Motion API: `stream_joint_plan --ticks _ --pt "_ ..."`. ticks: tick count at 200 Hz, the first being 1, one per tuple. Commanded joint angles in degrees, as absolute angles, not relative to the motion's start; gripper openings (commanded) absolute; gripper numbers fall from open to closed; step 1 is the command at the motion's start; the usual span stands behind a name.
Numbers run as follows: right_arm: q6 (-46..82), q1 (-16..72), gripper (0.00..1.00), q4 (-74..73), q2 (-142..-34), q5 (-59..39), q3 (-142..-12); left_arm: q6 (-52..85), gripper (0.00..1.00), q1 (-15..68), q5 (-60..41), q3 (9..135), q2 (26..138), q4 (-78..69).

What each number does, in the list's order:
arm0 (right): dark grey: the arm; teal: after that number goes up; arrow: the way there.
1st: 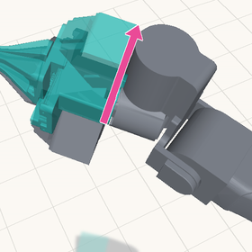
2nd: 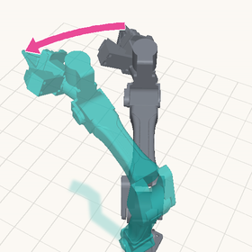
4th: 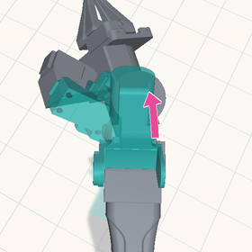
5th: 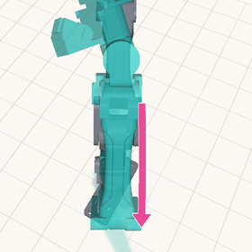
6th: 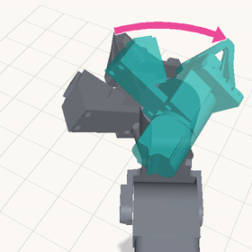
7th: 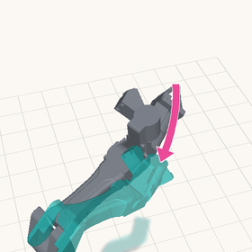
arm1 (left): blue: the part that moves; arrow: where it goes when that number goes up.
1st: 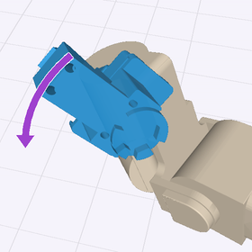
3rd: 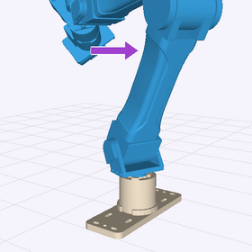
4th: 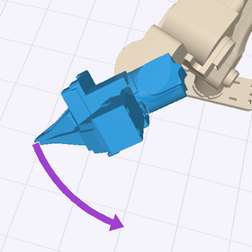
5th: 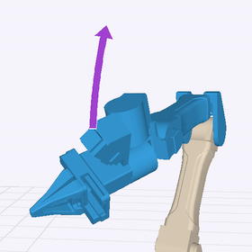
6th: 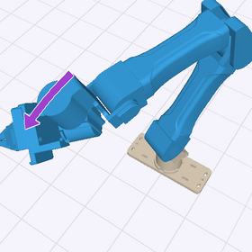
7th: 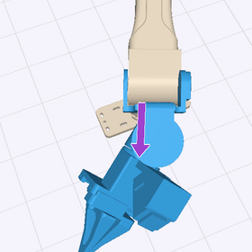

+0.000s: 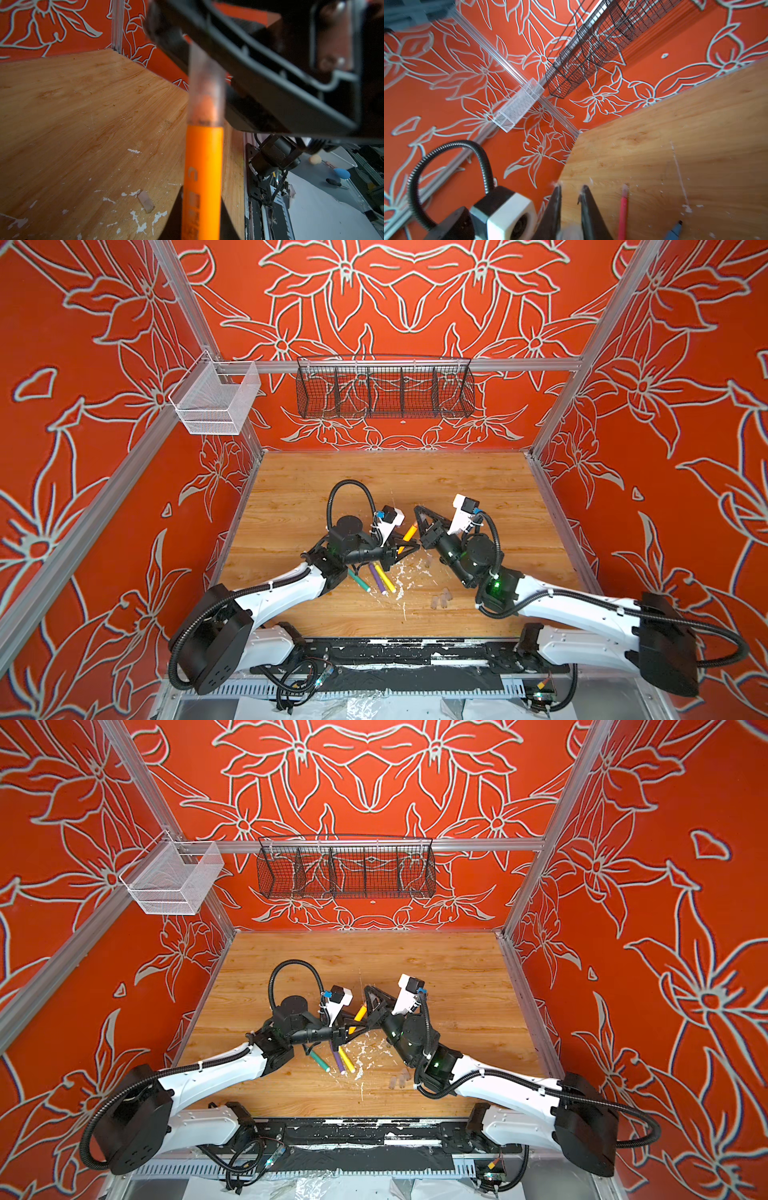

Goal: Insert the pens into the pen caps
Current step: 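Set the capped orange marker down with the left gripper while the right arm withdraws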

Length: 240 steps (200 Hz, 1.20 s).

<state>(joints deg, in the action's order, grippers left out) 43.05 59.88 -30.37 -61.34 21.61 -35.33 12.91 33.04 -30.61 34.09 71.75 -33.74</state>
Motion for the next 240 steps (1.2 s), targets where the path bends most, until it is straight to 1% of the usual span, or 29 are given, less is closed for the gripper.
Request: stream_joint_plan --ticks 1,18,27,46,59,69,79,101,110,118,129,140,173,184,199,210,221,240 --pt "36.6 61.0 0.46 -5.4 -56.9 22.8 -38.7 17.7 0.00 27.8 -16.8 34.5 68.9 -37.7" --pt "33.5 56.3 0.52 -0.2 -53.4 24.1 -40.4 19.4 0.00 27.8 -15.6 30.7 68.6 -35.9" --pt "32.4 53.3 0.56 1.8 -51.4 24.0 -40.5 20.6 0.00 27.8 -13.2 28.9 68.2 -34.2" --pt "29.0 48.0 0.66 4.8 -47.0 25.8 -39.3 22.5 0.00 27.8 -5.9 28.0 67.8 -26.3" --pt "26.5 46.1 0.71 6.3 -44.5 31.2 -37.6 24.0 0.00 27.7 0.0 28.4 69.0 -21.7" --pt "27.6 45.3 0.72 9.1 -42.7 35.9 -36.6 25.3 0.00 27.2 3.4 28.9 71.1 -19.7" --pt "30.4 45.2 0.72 11.4 -40.7 39.7 -34.9 26.5 0.00 26.4 4.4 30.4 73.8 -17.3" --pt "34.9 45.0 0.75 10.4 -36.4 42.9 -29.2 28.5 0.00 24.9 7.2 34.3 79.0 -12.7" --pt "37.9 45.0 0.72 12.2 -35.0 45.2 -28.3 29.6 0.00 24.7 10.2 35.2 80.4 -11.5" --pt "39.7 45.0 0.71 12.3 -33.5 45.8 -27.0 31.1 0.00 24.5 12.5 36.0 81.7 -10.0" --pt "38.4 44.9 0.71 9.3 -32.1 44.8 -24.9 33.5 0.00 23.9 14.6 37.1 83.5 -7.8" --pt "37.7 44.7 0.71 8.7 -32.2 44.6 -24.5 34.7 0.00 23.2 14.4 38.4 85.3 -6.2" --pt "37.5 43.7 0.72 11.6 -38.8 44.3 -28.9 36.8 0.00 22.5 14.1 40.4 89.1 -4.9" --pt "34.0 43.5 0.76 9.7 -40.2 42.4 -29.3 37.6 0.00 22.3 14.3 40.3 89.5 -4.7" --pt "27.7 43.4 0.79 5.0 -41.1 40.7 -28.4 38.2 0.00 22.0 14.6 40.5 89.8 -3.7" --pt "25.5 43.2 0.81 4.2 -41.2 43.1 -28.0 38.9 0.00 21.7 15.3 40.6 89.6 -2.0" --pt "24.0 42.7 0.82 4.6 -41.1 47.5 -27.8 40.2 0.00 21.7 16.5 40.0 88.7 -0.7" --pt "20.8 40.1 0.85 4.3 -40.4 51.8 -26.2 40.7 0.00 21.7 15.4 36.9 86.3 -2.9"
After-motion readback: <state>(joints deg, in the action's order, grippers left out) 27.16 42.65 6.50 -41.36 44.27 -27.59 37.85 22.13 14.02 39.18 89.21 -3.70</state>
